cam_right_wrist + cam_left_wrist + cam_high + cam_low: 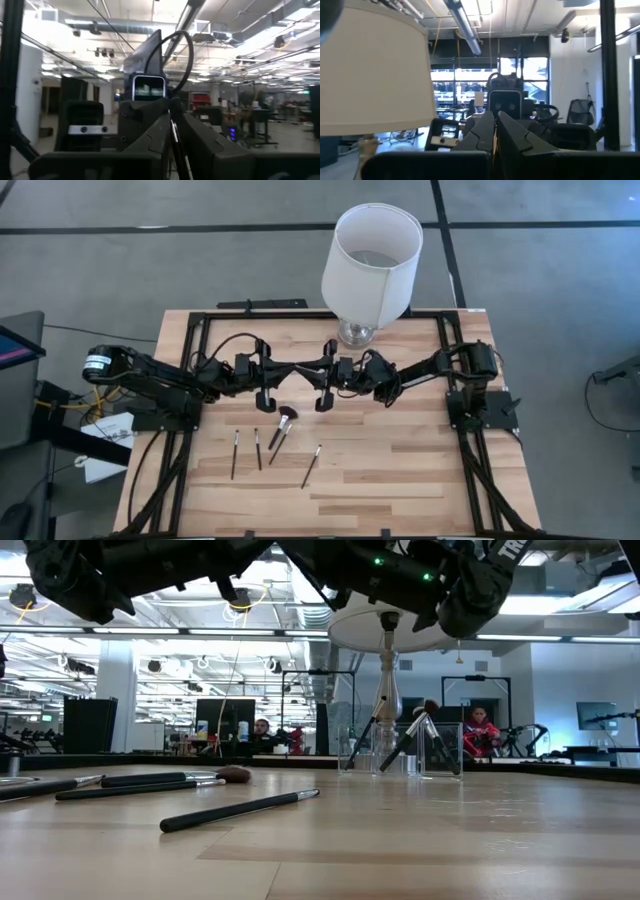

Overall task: Put items in baskets/containers
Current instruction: Put the liner brush into the transparent organizer

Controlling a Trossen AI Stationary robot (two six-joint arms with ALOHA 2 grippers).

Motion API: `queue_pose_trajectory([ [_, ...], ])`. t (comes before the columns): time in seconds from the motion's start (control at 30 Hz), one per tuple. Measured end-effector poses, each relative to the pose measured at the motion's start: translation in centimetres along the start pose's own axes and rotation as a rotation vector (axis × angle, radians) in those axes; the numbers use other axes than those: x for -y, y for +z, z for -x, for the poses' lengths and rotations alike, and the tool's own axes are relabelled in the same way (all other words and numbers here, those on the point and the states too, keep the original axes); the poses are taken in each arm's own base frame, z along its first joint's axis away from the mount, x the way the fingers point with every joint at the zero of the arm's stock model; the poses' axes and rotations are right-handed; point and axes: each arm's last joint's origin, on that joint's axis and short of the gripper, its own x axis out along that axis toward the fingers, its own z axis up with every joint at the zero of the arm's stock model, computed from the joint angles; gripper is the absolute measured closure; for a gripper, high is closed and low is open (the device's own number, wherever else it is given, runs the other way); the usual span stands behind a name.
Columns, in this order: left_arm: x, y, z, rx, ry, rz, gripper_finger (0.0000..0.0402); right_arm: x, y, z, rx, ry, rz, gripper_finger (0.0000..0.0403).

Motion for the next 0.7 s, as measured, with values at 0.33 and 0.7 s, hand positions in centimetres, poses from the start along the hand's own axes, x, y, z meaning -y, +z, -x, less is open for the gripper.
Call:
queue_pose_trajectory([
  [0.33,-0.9,-0.6,-0.1,-0.049,0.078,-0.018,0.0393,0.2,4.0,1.3,-0.154,-0.001,0.034,0.0313],
  [0.7,-3.4,-4.7,-4.1,-0.153,0.084,-0.060,0.0393,-0.7,11.0,3.5,-0.303,0.052,0.027,0.0301],
])
